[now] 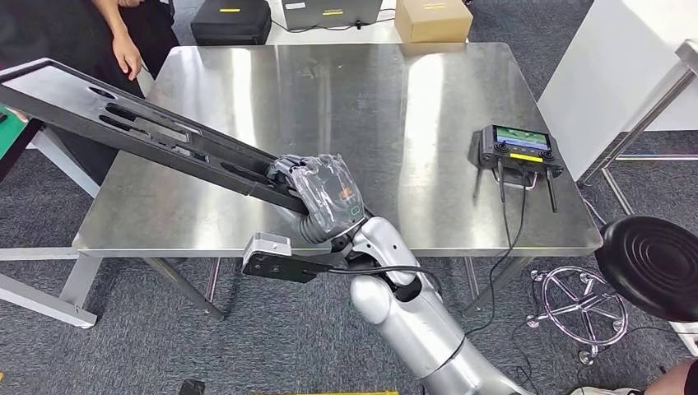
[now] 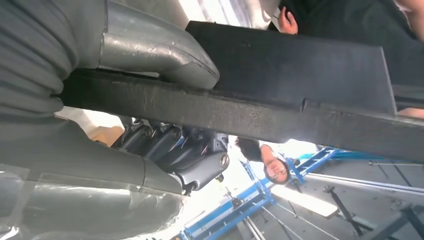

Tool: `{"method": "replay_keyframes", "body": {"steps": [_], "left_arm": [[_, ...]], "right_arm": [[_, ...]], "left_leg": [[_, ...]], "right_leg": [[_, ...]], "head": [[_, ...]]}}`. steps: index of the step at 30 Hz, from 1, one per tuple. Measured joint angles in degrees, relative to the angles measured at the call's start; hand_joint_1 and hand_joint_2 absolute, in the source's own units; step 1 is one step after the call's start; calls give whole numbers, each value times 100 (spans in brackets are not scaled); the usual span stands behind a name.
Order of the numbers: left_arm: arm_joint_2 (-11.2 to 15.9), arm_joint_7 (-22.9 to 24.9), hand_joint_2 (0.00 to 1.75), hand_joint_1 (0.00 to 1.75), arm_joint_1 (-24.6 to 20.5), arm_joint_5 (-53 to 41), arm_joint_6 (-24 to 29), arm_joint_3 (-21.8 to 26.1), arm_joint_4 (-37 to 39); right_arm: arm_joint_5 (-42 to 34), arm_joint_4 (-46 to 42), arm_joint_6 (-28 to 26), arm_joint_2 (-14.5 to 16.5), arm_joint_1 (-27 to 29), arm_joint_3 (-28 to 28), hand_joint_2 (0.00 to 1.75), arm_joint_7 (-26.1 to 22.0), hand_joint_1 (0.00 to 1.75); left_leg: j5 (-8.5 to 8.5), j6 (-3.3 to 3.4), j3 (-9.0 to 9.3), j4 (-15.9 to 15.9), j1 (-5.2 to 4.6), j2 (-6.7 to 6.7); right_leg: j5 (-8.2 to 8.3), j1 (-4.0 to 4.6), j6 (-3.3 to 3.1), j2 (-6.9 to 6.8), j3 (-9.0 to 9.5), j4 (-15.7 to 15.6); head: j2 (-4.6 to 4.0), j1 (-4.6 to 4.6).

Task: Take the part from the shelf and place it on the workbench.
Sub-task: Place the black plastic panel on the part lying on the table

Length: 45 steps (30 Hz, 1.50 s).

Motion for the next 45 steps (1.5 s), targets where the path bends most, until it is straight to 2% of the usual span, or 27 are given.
{"method": "replay_keyframes", "body": {"steps": [1, 2, 3, 5, 6, 7, 8, 11, 13, 16, 17, 18, 19, 20, 21, 22, 23, 26, 28, 31, 32, 33, 34, 36, 37, 39, 45], "left_arm": [[1, 5, 175, 0, 3, 1, 0, 0, 0], [2, 8, 175, 0, 7, 1, 0, 0, 0], [4, 8, 175, 0, 9, 1, 0, 0, 0], [11, 9, 175, 0, 9, 1, 0, 0, 0], [15, 9, 175, 0, 8, 1, 0, 0, 0], [17, 9, 175, 0, 3, -1, 1, 0, 0], [19, 10, 175, 0, -2, -2, 1, 0, 0], [15, 8, 175, 0, -3, -7, 2, 0, 0], [8, 5, 175, 0, -5, -10, 2, 0, 0], [7, 4, 175, 0, -14, -11, 2, 0, 0], [7, 4, 175, 0, -10, -11, 1, 0, 0], [5, 4, 175, 0, -5, -11, 1, 1, 0], [2, 4, 175, 0, -2, -12, 0, 1, 0], [-2, 4, 175, 0, 0, -14, 0, 1, 0], [-5, 4, 175, 0, -2, -15, 0, 1, 0], [-8, 3, 175, 0, -4, -17, 0, 1, 0], [-8, 3, 175, 0, -5, -19, 0, 2, 0], [-2, 8, 175, 0, -11, -38, -2, 2, -3], [2, 21, 175, 0, -17, -68, -2, 1, -6], [-1, 50, 175, 0, -19, -102, -4, 0, -7], [-1, 56, 175, 0, -19, -104, -4, 0, -7], [-2, 62, 175, 0, -19, -104, -4, 0, -7], [-1, 65, 175, 0, -21, -104, -2, 0, -7], [1, 72, 175, 0, -31, -101, 5, 0, -7], [2, 72, 175, 0, -41, -96, 9, 0, -7], [-4, 70, 175, 0, -63, -73, 11, 1, -7], [-23, 44, 175, 0, -74, -35, -37, 9, -7]], "right_arm": [[33, 28, 1, 2, -1, 7, 175, 8, 175], [63, 58, 1, 2, 0, 14, 175, 17, 175], [89, 87, 1, 2, 1, 20, 175, 26, 175], [121, 129, -1, 9, -1, 25, 175, 40, 175], [132, 145, -1, 13, -11, 25, 175, 45, 175], [140, 160, -1, 19, -22, 27, 175, 49, 175], [147, 175, -1, 25, -33, 29, 175, 53, 175], [159, 214, -1, 57, -49, 41, 175, 66, 175], [162, 231, -1, 74, -73, 52, 175, 69, 175], [162, 273, -1, 48, -86, 68, 175, 69, 175], [163, 290, -1, 35, -78, 72, 175, 70, 175], [163, 305, -1, 26, -72, 74, 175, 70, 175], [163, 315, -1, 22, -72, 77, 175, 70, 175], [163, 320, -1, 21, -76, 81, 175, 70, 175], [163, 324, -1, 22, -82, 87, 175, 69, 175], [162, 328, -1, 26, -89, 93, 175, 69, 175], [163, 335, 2, 31, -94, 99, 175, 69, 175], [173, 377, 21, 65, -123, 104, 175, 69, 175], [197, 442, 51, 127, -191, 109, 175, 67, 175], [314, 676, 109, 254, -355, 167, 175, 75, 175], [367, 798, 126, 301, -411, 197, 175, 86, 175], [418, 928, 139, 352, -470, 224, 175, 98, 175], [469, 1069, 149, 417, -538, 255, 175, 114, 175], [595, 1370, 165, 567, -714, 320, 175, 169, 175], [663, 1554, 189, 645, -834, 364, 175, 217, 175], [761, 1965, 266, 773, -1086, 500, 175, 380, 175], [741, 3154, 322, 921, -1713, 1283, 175, 1077, 175]], "left_leg": [[-68, -22, -208, 312, 15, 4], [-21, -34, -334, 433, 27, 9], [155, -33, -340, 310, 35, 12], [676, 10, -59, -448, 38, 14], [855, 46, 103, -810, 19, 15], [933, 93, 224, -1059, -2, 18], [922, 137, 285, -1163, -24, 18], [873, 239, 376, -1270, -35, 16], [883, 312, 463, -1367, -19, 17], [839, 385, 508, -1388, -39, 10], [819, 388, 525, -1388, -44, 3], [798, 381, 549, -1386, -46, -6], [774, 366, 581, -1386, -48, -15], [744, 344, 617, -1385, -49, -22], [706, 315, 643, -1370, -68, -27], [670, 285, 662, -1358, -82, -29], [637, 253, 671, -1348, -93, -28], [558, 158, 687, -1311, -68, -15], [378, 85, 567, -996, -37, -5], [-41, -8, -34, 79, 16, 5], [-51, -25, -209, 297, 28, 7], [63, -30, -285, 301, 36, 10], [284, -22, -249, 83, 42, 13], [786, 31, 45, -696, 33, 16], [923, 71, 171, -1003, 14, 16], [971, 123, 268, -1244, -24, 15], [975, 124, 256, -1279, -85, -23]], "right_leg": [[-24, 6, -10, 4, 26, 1], [-52, 10, -9, 13, 56, 2], [-83, 12, 4, 23, 97, 2], [-157, 12, 39, 41, 204, 0], [-191, 32, 65, 45, 242, 0], [-218, 45, 90, 46, 260, -1], [-235, 58, 115, 45, 259, -2], [-285, 81, 199, 27, 229, 18], [-435, 85, 217, 10, 31, 393], [-781, 57, 208, 4, -687, 1580], [-786, 52, 237, 4, -852, 1774], [-689, 49, 282, 3, -901, 1735], [-498, 45, 331, 1, -817, 1445], [-268, 43, 369, -8, -640, 996], [-69, 45, 377, -19, -440, 554], [66, 47, 353, -27, -288, 225], [124, 52, 310, -33, -201, 50], [111, 37, 168, -13, -147, 0], [88, -4, 79, 1, -76, -24], [26, 8, -6, 9, 7, -23], [3, 18, -16, 18, 30, -20], [-21, 25, -16, 30, 57, -16], [-49, 29, -7, 45, 91, -12], [-104, 45, 21, 67, 159, -7], [-127, 62, 41, 74, 173, -4], [-158, 104, 66, 73, 164, 9], [-189, 110, 64, 31, 148, 19]], "head": [[0, 2], [0, 0], [0, 0], [0, 1], [0, 6], [0, 3], [0, -2], [0, -7], [0, 6], [0, 18], [0, 18], [0, 19], [0, 20], [0, 22], [0, 27], [0, 27], [0, 22], [0, 10], [0, -7], [0, -21], [0, -20], [0, -21], [0, -21], [0, -21], [0, -19], [0, -16], [0, -14]]}}
